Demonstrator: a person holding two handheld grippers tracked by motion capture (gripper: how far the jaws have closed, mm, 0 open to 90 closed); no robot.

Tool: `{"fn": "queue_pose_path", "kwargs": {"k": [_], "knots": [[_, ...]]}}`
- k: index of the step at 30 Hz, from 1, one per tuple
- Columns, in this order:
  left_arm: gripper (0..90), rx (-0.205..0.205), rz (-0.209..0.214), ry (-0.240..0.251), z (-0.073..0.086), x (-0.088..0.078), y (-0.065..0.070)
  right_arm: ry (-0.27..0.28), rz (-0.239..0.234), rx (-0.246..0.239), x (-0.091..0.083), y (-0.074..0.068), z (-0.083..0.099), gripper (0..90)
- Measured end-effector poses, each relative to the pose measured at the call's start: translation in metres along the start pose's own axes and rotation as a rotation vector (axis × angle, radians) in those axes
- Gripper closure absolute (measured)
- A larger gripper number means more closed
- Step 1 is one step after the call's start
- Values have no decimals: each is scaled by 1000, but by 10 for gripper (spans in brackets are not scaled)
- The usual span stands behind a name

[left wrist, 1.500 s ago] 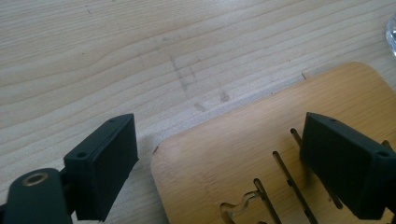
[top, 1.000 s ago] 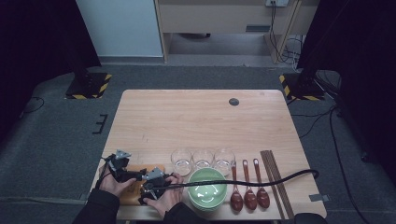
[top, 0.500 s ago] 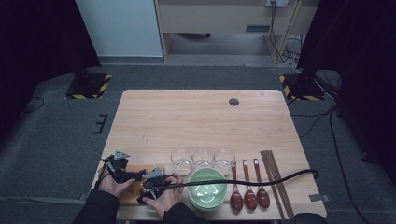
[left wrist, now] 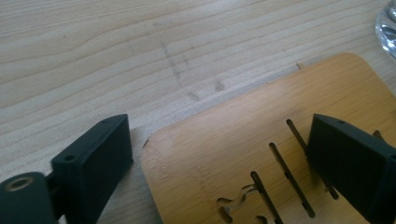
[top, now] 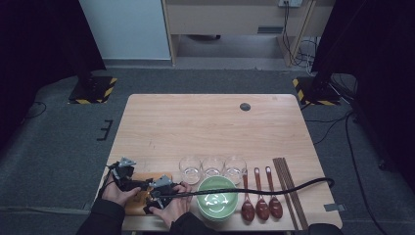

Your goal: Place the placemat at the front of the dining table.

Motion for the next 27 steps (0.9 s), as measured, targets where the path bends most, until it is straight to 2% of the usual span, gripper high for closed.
{"fn": "queue_pose_path", "kwargs": {"k": [1, 18, 24, 27], "knots": [[133, 3, -8, -5, 0, 0, 1, -4, 1, 1, 0, 0, 0, 93], [142, -20, -15, -24, -2, -1, 1, -22, -2, 14, 0, 1, -3, 107], [145, -49, -21, -41, -1, -3, 2, -36, -1, 26, -3, 3, -5, 173], [148, -61, -23, -39, -1, -3, 1, -43, -5, 21, -3, 3, -6, 165]]}}
Point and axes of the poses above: each handheld gripper's, and its own axes: x roughly forward along the jaws, z roughly out of its underside, y roughly to its right, the point moved 3 cm from there along x, roughly forward along the jaws, and after that the axes turned 12 degrees about -y, right-handed, at the moved point
